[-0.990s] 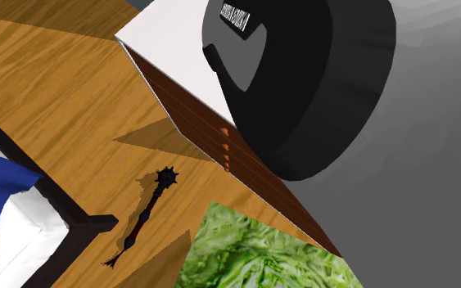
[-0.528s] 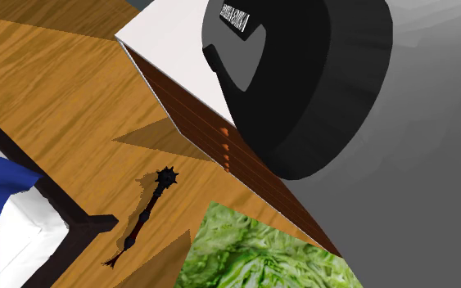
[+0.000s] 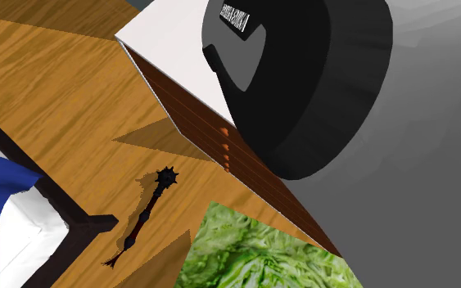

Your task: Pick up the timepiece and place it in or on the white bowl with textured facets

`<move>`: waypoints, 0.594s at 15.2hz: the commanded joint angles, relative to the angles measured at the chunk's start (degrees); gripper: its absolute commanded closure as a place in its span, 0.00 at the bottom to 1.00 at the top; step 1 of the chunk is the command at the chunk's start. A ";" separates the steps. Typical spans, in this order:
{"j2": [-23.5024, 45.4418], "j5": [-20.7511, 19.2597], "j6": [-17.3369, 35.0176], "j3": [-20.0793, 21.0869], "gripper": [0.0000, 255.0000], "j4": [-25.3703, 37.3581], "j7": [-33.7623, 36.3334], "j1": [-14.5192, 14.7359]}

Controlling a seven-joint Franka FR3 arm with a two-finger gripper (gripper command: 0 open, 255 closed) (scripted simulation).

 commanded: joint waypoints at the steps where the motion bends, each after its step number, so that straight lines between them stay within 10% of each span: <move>1: -0.47 -0.07 -0.69 -0.02 1.00 0.24 0.17 -0.03; 9: -3.88 -0.64 -6.39 -0.21 1.00 2.65 1.54 -0.25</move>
